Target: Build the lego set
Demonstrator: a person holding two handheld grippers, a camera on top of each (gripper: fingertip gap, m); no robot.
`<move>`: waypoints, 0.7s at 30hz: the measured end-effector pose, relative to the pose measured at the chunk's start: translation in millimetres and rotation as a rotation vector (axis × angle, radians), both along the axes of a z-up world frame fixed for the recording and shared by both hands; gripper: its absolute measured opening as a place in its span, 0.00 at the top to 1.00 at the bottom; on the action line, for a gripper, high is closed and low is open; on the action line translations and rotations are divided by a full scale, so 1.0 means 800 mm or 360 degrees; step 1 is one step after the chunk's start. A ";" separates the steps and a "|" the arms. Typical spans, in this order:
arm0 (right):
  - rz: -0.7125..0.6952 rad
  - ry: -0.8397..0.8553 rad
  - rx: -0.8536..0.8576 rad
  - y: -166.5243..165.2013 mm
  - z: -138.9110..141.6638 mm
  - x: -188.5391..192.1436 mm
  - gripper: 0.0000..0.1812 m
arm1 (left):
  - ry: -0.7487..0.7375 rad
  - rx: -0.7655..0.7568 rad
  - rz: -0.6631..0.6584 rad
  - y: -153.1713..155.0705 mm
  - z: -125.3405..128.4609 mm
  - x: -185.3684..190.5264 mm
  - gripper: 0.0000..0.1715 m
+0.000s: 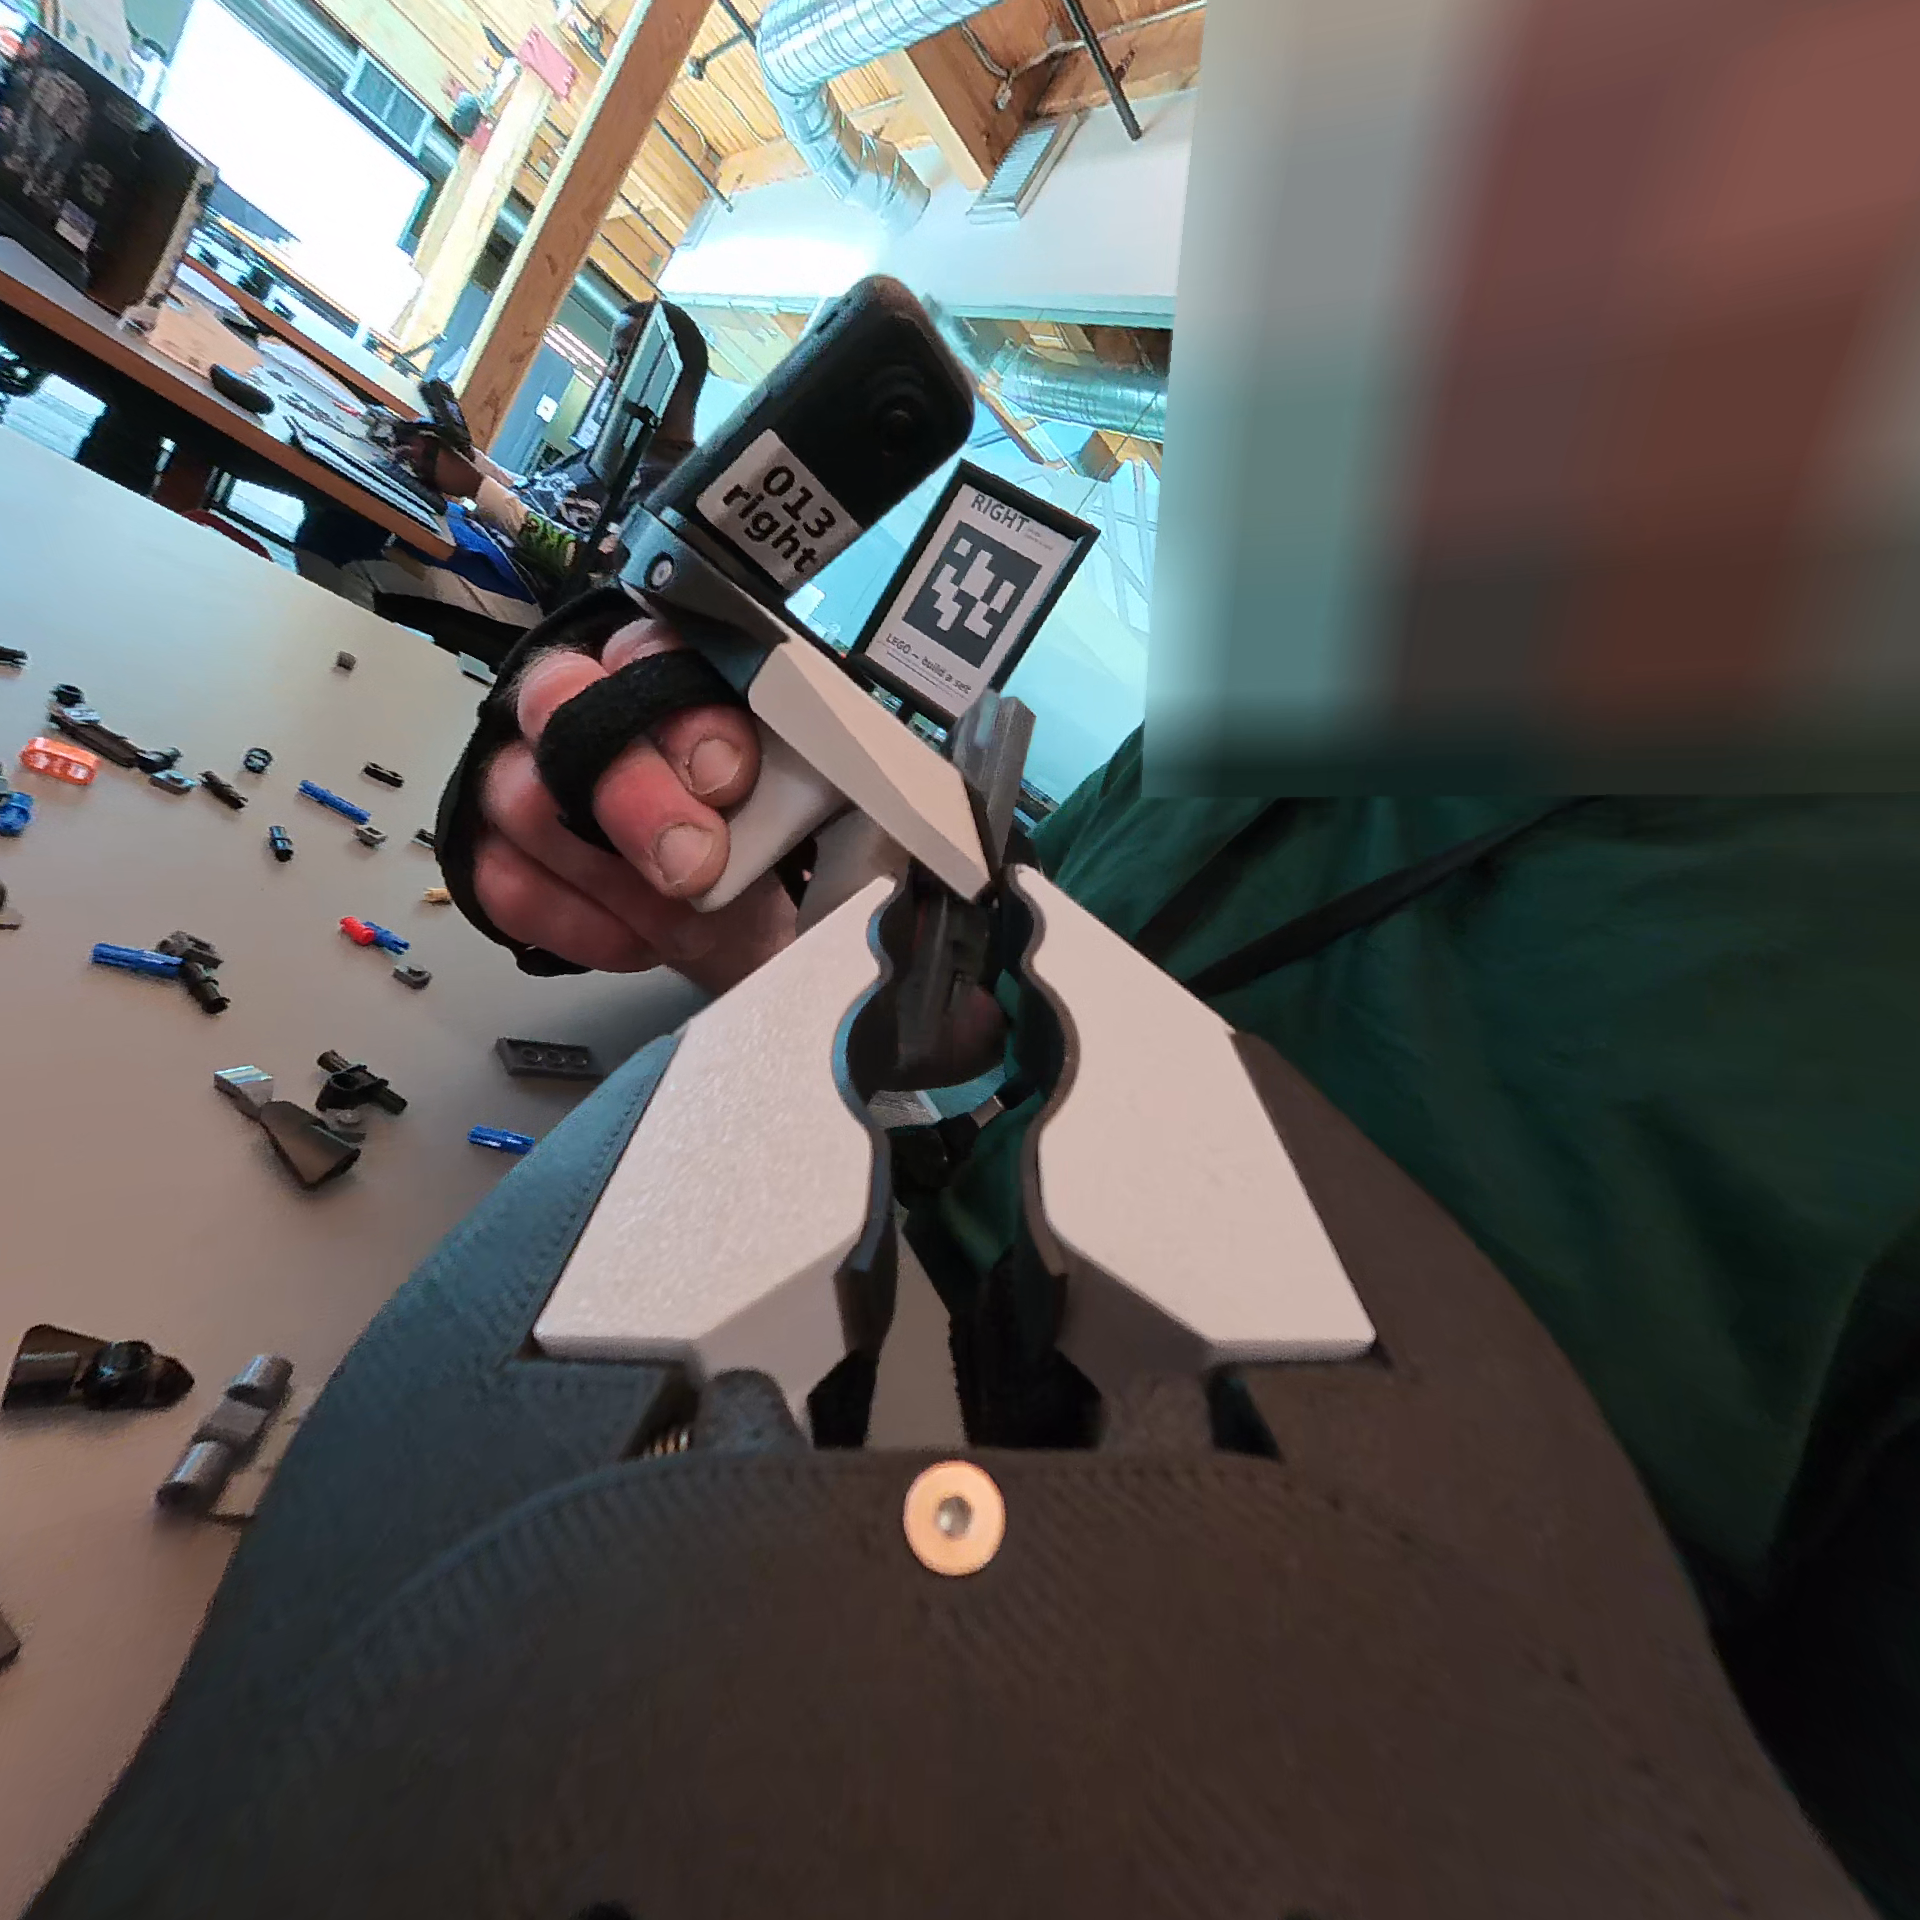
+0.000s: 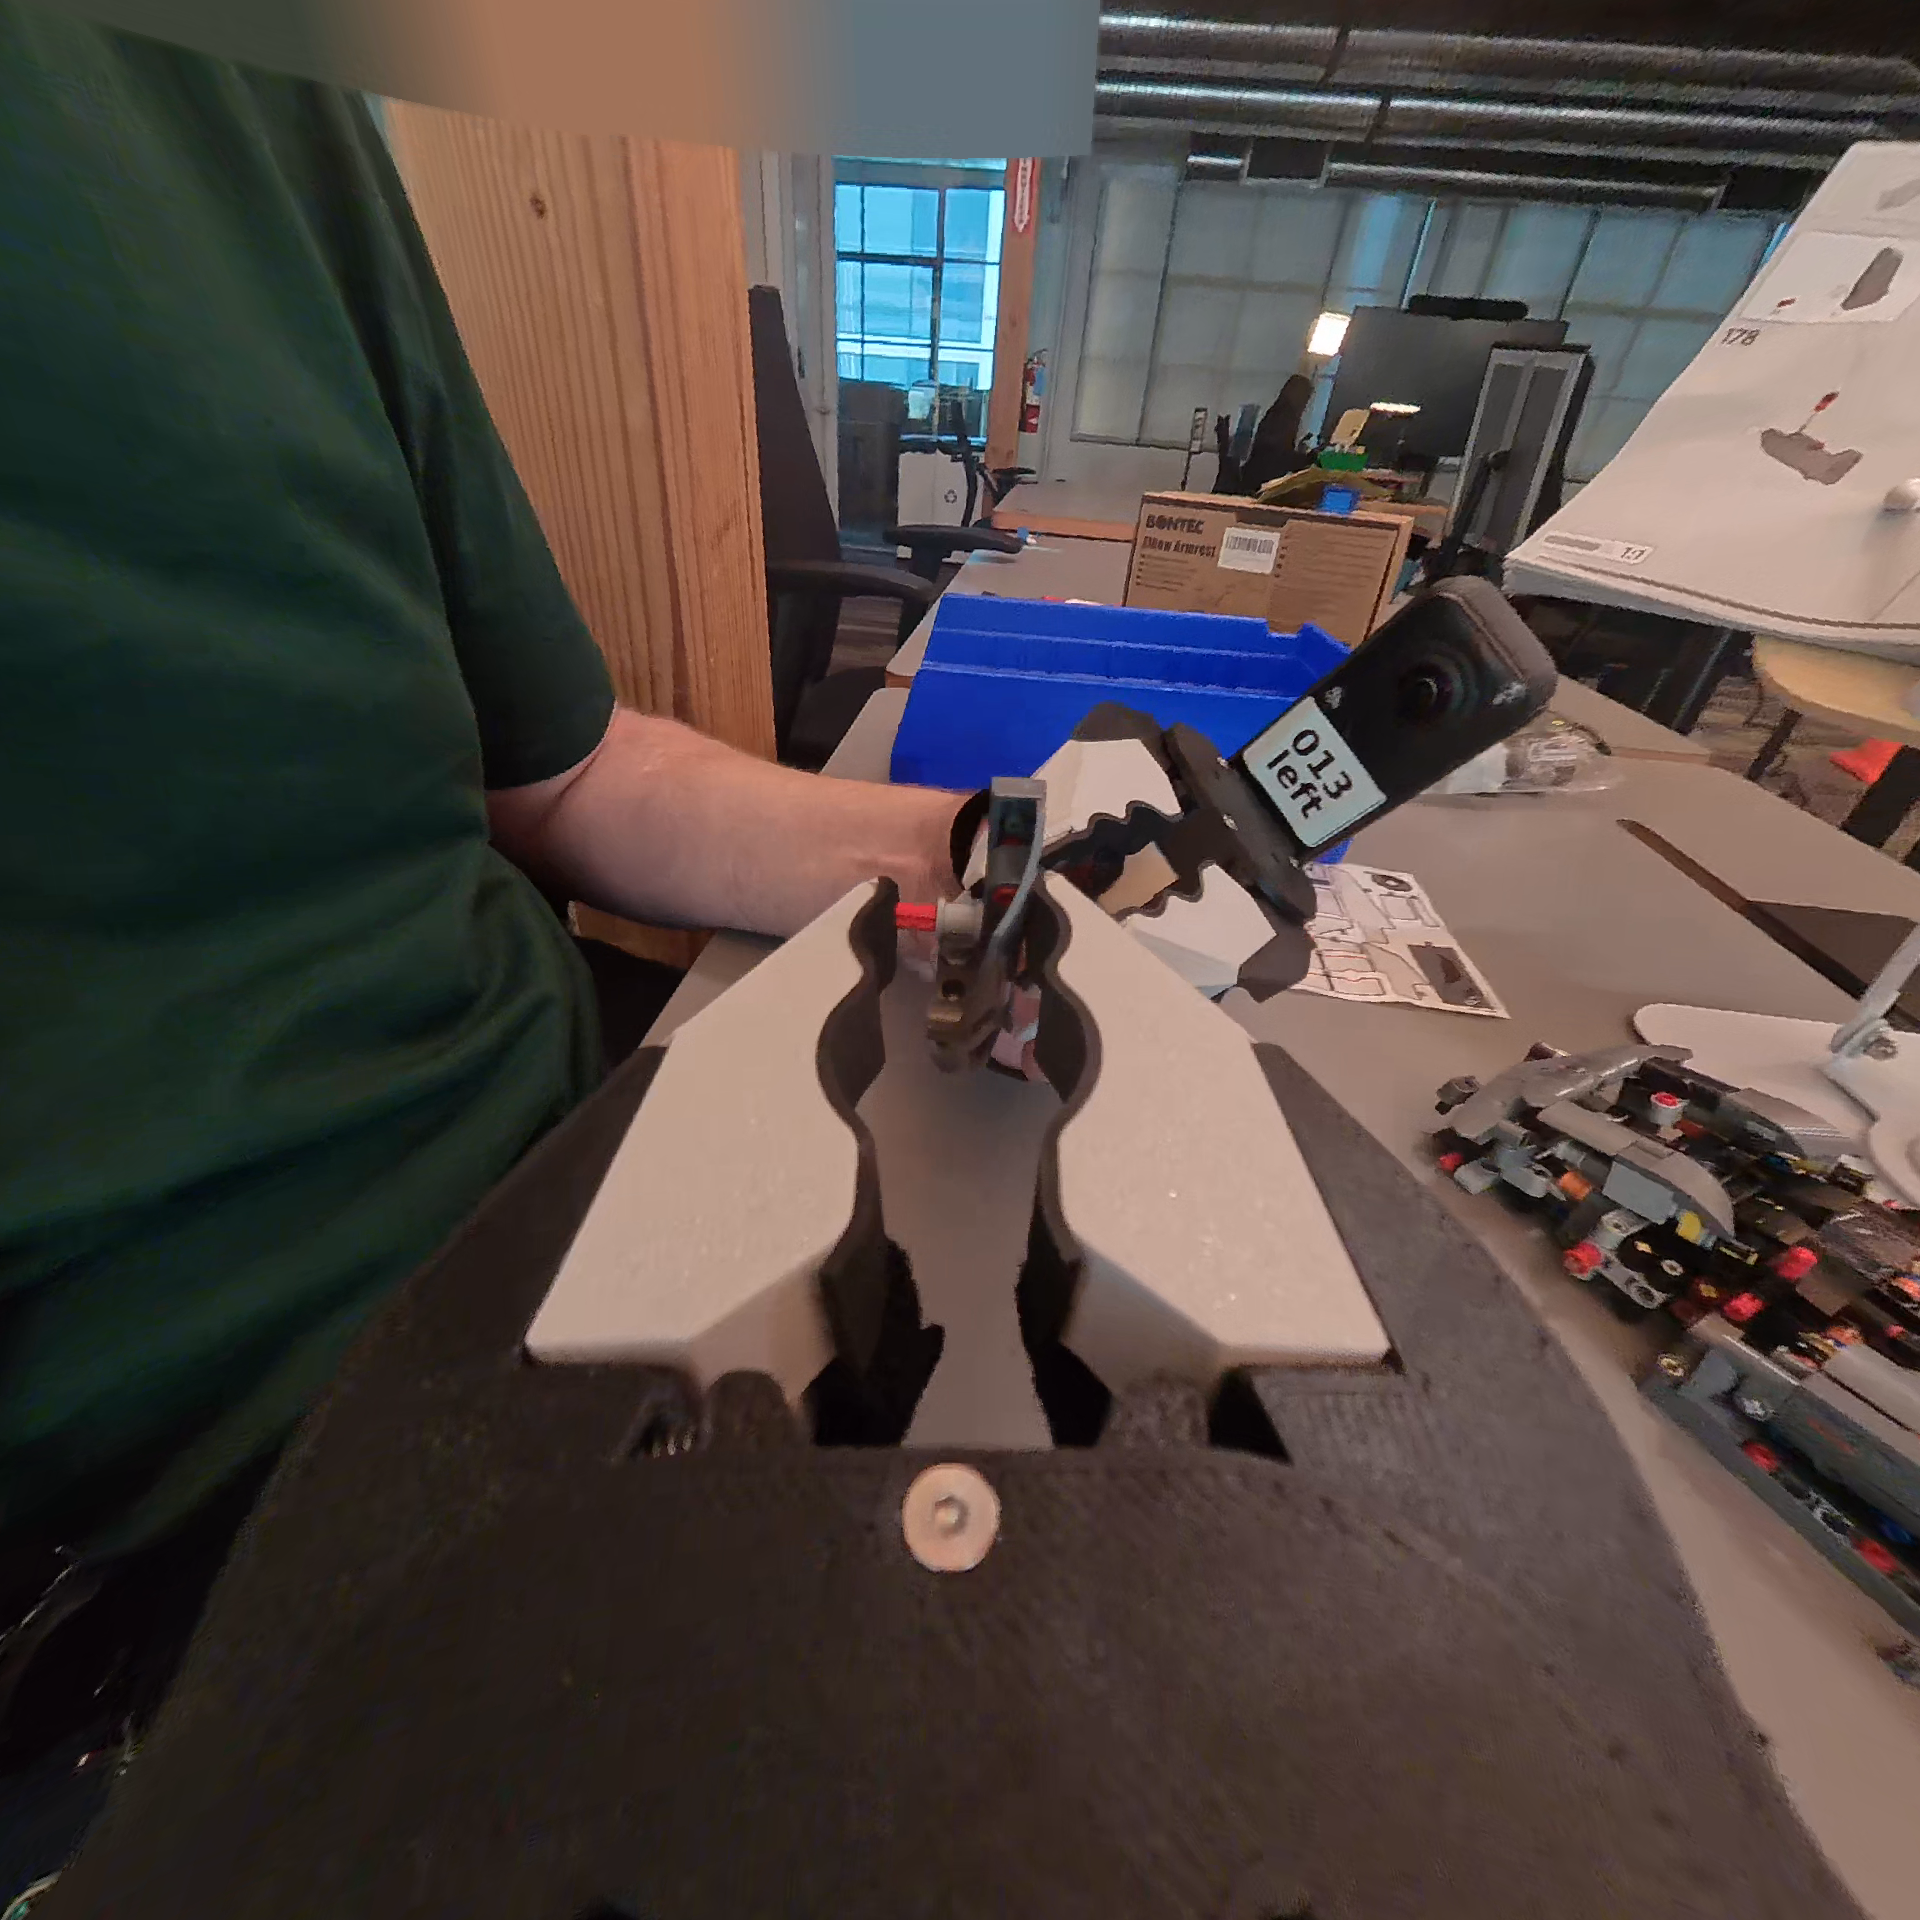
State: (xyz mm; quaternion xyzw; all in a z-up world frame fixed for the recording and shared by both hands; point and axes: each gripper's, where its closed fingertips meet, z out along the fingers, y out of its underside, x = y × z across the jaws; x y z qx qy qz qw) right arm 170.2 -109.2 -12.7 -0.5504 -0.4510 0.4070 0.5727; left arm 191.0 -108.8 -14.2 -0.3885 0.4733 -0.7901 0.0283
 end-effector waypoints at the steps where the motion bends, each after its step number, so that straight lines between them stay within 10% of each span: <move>1: -0.0001 0.0015 0.0003 0.000 0.002 0.002 0.88 | 0.0009 0.0004 0.0015 0.002 -0.001 0.001 0.91; 21: -0.0050 0.0258 -0.0070 0.012 0.018 0.023 0.79 | 0.0047 0.0107 0.0052 -0.005 -0.013 0.012 0.89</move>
